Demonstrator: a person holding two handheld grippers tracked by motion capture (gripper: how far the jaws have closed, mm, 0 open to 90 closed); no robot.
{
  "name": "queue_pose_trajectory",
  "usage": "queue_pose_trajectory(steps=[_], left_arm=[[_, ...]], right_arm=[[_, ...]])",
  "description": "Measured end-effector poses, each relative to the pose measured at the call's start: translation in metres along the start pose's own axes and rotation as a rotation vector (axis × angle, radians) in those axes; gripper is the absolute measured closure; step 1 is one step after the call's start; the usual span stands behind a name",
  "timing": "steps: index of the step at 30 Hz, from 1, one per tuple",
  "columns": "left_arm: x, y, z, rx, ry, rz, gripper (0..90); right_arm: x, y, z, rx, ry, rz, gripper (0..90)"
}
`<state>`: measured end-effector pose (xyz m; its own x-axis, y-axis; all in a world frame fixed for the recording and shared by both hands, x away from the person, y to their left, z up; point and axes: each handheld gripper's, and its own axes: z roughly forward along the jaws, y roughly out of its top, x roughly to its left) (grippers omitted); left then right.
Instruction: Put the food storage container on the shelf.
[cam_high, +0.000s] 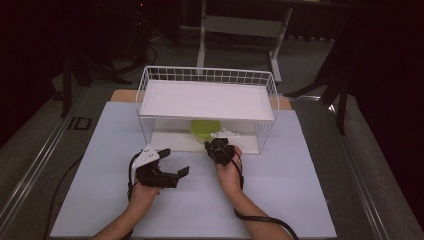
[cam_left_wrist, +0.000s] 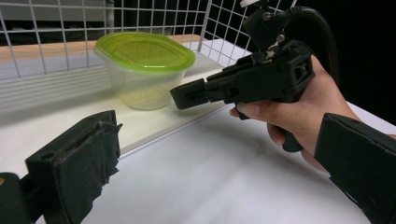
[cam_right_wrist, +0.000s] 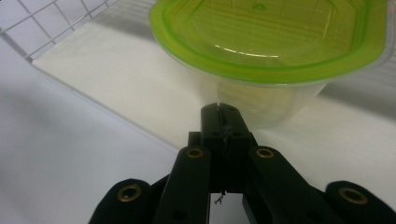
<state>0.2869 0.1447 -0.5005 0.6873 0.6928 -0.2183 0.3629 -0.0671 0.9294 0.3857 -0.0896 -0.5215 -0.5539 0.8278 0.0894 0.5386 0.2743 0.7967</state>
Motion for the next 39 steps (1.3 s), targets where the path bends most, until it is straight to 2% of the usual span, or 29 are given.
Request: queue_pose_trajectory(steps=[8, 13, 19, 22, 23, 24, 26, 28, 31, 34, 36, 37, 39], left_arm=[[0.0, 0.0, 0.0, -0.001, -0.009, -0.001, 1.1], [0.001, 0.0, 0.001, -0.002, -0.013, 0.013, 1.1], [0.001, 0.001, 0.002, 0.003, 0.003, 0.027, 1.1], [0.0, 0.002, 0.004, -0.01, -0.013, -0.01, 1.1], [-0.001, 0.003, 0.005, -0.005, -0.017, -0.014, 1.1], [-0.003, 0.004, 0.006, -0.003, -0.021, -0.011, 1.1], [-0.007, 0.006, 0.007, -0.001, -0.032, 0.003, 1.1], [-0.01, 0.008, 0.007, 0.002, -0.043, 0.033, 1.1], [-0.014, 0.01, 0.003, 0.012, -0.051, 0.057, 1.1], [-0.016, 0.01, -0.003, 0.016, -0.06, 0.058, 1.1], [-0.016, 0.009, -0.007, 0.016, -0.064, 0.057, 1.1], [-0.016, 0.008, -0.009, 0.019, -0.064, 0.054, 1.1], [-0.015, 0.007, -0.014, 0.016, -0.064, 0.048, 1.1]], right_arm=[[-0.006, 0.005, 0.009, -0.001, -0.021, 0.016, 89.8], [-0.005, 0.002, 0.007, 0.006, -0.007, 0.038, 89.6], [-0.003, -0.005, -0.015, -0.007, 0.018, 0.025, 85.5], [0.0, -0.01, -0.028, -0.015, 0.019, 0.0, 83.4], [0.0, -0.012, -0.032, -0.011, 0.033, 0.005, 81.7], [0.0, -0.014, -0.037, -0.015, 0.037, 0.009, 79.9], [0.002, -0.016, -0.046, -0.027, 0.044, -0.012, 71.7], [0.002, -0.017, -0.056, -0.043, 0.057, -0.007, 66.0], [0.002, -0.016, -0.069, -0.059, 0.076, -0.006, 51.3], [0.001, -0.017, -0.081, -0.074, 0.092, -0.008, 35.7], [0.0, -0.019, -0.087, -0.081, 0.119, -0.001, 25.9], [-0.001, -0.02, -0.089, -0.075, 0.135, -0.007, 22.4], [-0.001, -0.023, -0.093, -0.081, 0.138, -0.023, 19.4]])
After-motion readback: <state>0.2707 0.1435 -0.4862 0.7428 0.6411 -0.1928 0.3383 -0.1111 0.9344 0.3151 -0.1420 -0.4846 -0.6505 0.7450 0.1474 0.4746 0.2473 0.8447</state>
